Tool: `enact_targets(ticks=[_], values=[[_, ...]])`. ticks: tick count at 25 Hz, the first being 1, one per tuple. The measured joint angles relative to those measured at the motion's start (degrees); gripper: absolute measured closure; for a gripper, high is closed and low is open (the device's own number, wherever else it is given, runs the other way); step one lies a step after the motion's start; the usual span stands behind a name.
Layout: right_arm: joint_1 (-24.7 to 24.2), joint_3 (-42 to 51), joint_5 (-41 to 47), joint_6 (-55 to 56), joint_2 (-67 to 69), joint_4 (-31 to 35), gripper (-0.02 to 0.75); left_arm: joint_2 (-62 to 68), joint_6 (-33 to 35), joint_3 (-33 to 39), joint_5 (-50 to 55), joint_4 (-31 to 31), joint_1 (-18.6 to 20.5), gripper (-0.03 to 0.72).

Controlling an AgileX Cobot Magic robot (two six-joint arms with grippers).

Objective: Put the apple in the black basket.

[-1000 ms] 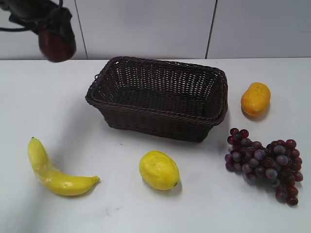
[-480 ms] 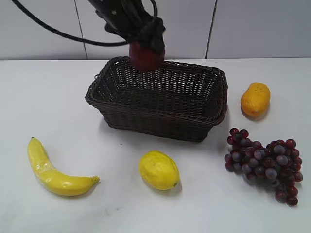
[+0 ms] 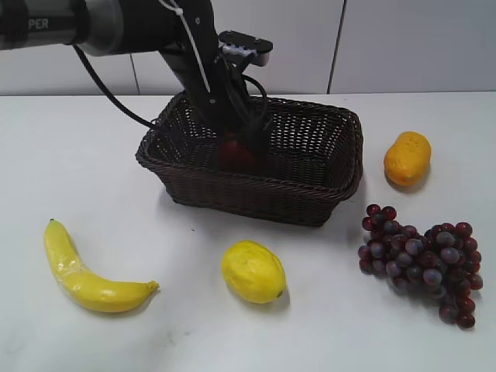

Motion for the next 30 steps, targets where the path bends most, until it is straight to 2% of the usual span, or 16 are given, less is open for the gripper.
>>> enact_targets(ticks=[3, 7, 11, 18, 23, 26, 30], values=[[0.00, 0.00, 0.00, 0.00, 0.00, 0.00, 0.167, 0.62, 0.00, 0.00, 0.08, -0.05, 0.00, 0.103], [0.00, 0.00, 0.00, 0.00, 0.00, 0.00, 0.167, 0.69, 0.00, -0.08, 0.00, 0.12, 0.00, 0.022], [0.00, 0.00, 0.00, 0.00, 0.00, 0.00, 0.167, -0.15, 0.00, -0.08, 0.15, 0.49, 0.00, 0.001], [0.00, 0.00, 0.00, 0.00, 0.00, 0.00, 0.167, -12.05, 0.00, -0.08, 1.69, 1.77, 0.00, 0.006], [0.00, 0.00, 0.00, 0.00, 0.00, 0.00, 0.167, -23.45, -1.51, -0.27, 12.40, 4.58, 0.64, 0.059], [0.00, 0.00, 0.00, 0.00, 0.00, 0.00, 0.167, -27.64, -3.89, -0.45, 20.37, 7.61, 2.36, 0.091], [0.00, 0.00, 0.00, 0.00, 0.00, 0.00, 0.167, -31.15, -5.38, 1.32, 22.34, 9.25, 7.12, 0.099]])
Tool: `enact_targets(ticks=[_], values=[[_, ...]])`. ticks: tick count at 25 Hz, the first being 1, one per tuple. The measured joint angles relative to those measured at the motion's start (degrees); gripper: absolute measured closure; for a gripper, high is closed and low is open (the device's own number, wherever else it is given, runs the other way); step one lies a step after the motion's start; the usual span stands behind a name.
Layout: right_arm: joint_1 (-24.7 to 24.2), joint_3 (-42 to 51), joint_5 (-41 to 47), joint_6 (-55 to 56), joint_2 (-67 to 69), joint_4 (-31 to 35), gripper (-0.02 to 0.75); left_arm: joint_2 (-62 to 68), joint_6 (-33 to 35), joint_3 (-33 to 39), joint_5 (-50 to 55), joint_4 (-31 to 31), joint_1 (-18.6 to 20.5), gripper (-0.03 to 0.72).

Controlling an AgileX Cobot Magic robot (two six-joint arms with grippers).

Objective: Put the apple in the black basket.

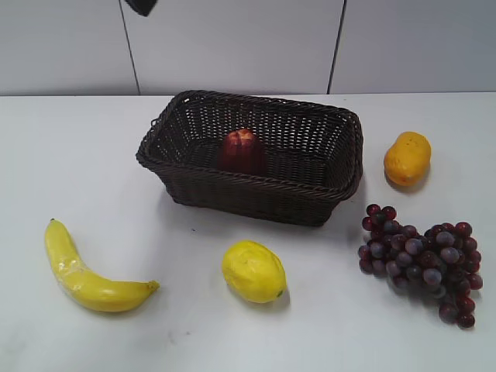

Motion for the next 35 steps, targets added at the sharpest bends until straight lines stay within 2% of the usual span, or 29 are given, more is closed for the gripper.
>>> enact_targets(ticks=[6, 12, 15, 17, 21, 25, 31, 35], values=[[0.00, 0.00, 0.00, 0.00, 0.00, 0.00, 0.167, -9.31, -0.47, 12.47, 0.35, 0.14, 8.94, 0.113], [0.00, 0.00, 0.00, 0.00, 0.00, 0.00, 0.167, -24.26, -0.68, 35.25, 0.39, 0.06, 21.01, 0.118], [0.00, 0.00, 0.00, 0.00, 0.00, 0.00, 0.167, -34.12, -0.73, 48.13, -2.74, -1.52, 26.06, 0.118], [0.00, 0.00, 0.00, 0.00, 0.00, 0.00, 0.167, -41.57, -0.73, 54.77, -5.69, -2.11, 28.06, 0.118], [0.00, 0.00, 0.00, 0.00, 0.00, 0.00, 0.167, -56.16, -0.73, 65.06, -8.45, -2.19, 29.06, 0.118], [0.00, 0.00, 0.00, 0.00, 0.00, 0.00, 0.167, -70.67, -0.73, 70.73, -8.80, -2.24, 29.14, 0.118], [0.00, 0.00, 0.00, 0.00, 0.00, 0.00, 0.167, -87.16, -0.73, 72.25, -7.72, -2.12, 29.14, 0.119], [0.00, 0.00, 0.00, 0.00, 0.00, 0.00, 0.167, -91.87, -0.73, 73.07, -6.78, -1.25, 29.14, 0.119]])
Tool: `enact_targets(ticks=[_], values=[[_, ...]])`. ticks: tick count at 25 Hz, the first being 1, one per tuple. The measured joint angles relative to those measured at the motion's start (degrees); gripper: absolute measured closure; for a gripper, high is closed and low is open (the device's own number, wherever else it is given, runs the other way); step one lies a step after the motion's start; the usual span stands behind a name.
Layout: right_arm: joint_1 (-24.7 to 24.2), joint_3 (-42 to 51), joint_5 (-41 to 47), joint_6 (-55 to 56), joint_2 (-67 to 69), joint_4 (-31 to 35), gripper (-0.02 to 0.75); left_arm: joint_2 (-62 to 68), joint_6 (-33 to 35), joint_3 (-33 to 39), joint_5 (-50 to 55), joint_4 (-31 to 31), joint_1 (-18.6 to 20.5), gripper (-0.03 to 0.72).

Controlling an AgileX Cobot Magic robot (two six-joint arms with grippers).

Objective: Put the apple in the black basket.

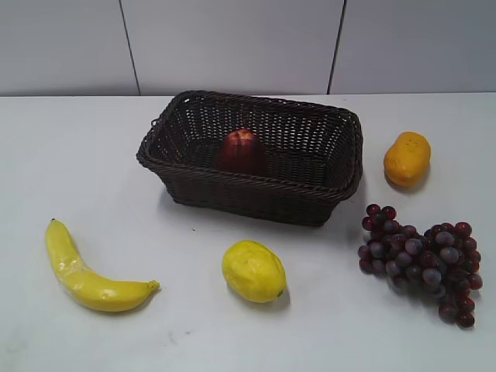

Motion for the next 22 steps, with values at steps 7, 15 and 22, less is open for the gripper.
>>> enact_targets(ticks=[7, 15, 22], values=[[0.00, 0.00, 0.00, 0.00, 0.00, 0.00, 0.167, -0.24, 0.00, 5.05, 0.06, -1.02, 0.00, 0.119], [0.00, 0.00, 0.00, 0.00, 0.00, 0.00, 0.167, -0.24, 0.00, 5.05, -0.06, -1.96, 0.00, 0.125], [0.00, 0.00, 0.00, 0.00, 0.00, 0.00, 0.167, -2.09, 0.00, 5.16, -0.26, -2.20, 0.00, 0.134]])
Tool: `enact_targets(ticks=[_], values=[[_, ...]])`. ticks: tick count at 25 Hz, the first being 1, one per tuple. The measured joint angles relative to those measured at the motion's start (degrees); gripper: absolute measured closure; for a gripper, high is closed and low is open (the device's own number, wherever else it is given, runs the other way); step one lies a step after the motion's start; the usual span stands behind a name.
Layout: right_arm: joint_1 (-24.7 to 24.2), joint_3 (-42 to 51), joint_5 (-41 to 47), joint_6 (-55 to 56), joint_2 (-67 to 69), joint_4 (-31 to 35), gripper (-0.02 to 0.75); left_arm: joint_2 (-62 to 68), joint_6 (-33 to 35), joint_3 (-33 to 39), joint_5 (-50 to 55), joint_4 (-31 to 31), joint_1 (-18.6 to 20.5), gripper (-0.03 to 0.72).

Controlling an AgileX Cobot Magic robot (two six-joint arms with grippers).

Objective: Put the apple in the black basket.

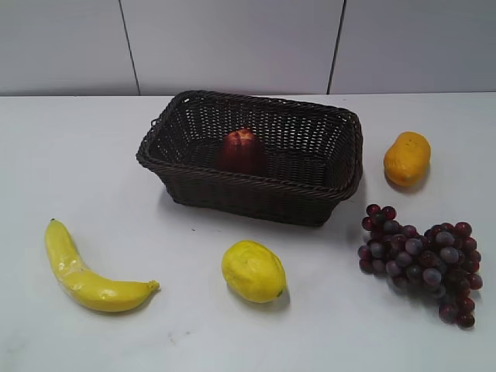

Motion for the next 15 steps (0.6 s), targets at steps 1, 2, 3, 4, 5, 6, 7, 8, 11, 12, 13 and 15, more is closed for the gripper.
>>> enact_targets(ticks=[1, 2, 3, 4, 5, 6, 7, 8, 11, 12, 13, 15], values=[[0.00, 0.00, 0.00, 0.00, 0.00, 0.00, 0.167, -0.80, 0.00, 0.00, 0.06, 0.00, 0.00, 0.138], [0.00, 0.00, 0.00, 0.00, 0.00, 0.00, 0.167, -1.95, 0.00, 0.00, 0.06, -0.05, 0.00, 0.139], [0.00, 0.00, 0.00, 0.00, 0.00, 0.00, 0.167, -3.20, 0.00, 0.00, 0.06, -0.11, 0.00, 0.141], [0.00, 0.00, 0.00, 0.00, 0.00, 0.00, 0.167, -3.95, 0.00, 0.00, 0.06, -0.17, 0.00, 0.141], [0.00, 0.00, 0.00, 0.00, -0.05, 0.00, 0.167, -4.18, 0.00, 0.00, 0.12, -0.25, 0.00, 0.143], [0.00, 0.00, 0.00, 0.00, -0.05, 0.00, 0.167, -4.36, 0.00, 0.00, 0.13, -0.25, 0.00, 0.146], [0.00, 0.00, 0.00, 0.00, -0.05, 0.00, 0.167, -4.41, 0.00, 0.00, 0.14, -0.43, 0.00, 0.148], [0.00, 0.00, 0.00, 0.00, -0.05, 0.00, 0.167, -4.41, 0.00, 0.00, 0.14, -0.50, 0.00, 0.151], [0.00, 0.00, 0.00, 0.00, -0.05, 0.00, 0.167, -4.41, 0.00, 0.00, 0.08, -0.50, 0.00, 0.159], [0.00, 0.00, 0.00, 0.00, -0.05, 0.00, 0.167, -4.41, 0.00, 0.00, 0.08, -0.50, 0.00, 0.160], [0.00, 0.00, 0.00, 0.00, -0.05, 0.00, 0.167, -4.41, 0.00, 0.00, 0.08, -0.50, 0.00, 0.161], [0.00, 0.00, 0.00, 0.00, -0.05, 0.00, 0.167, -4.41, 0.00, 0.00, 0.08, -0.50, 0.00, 0.161]])
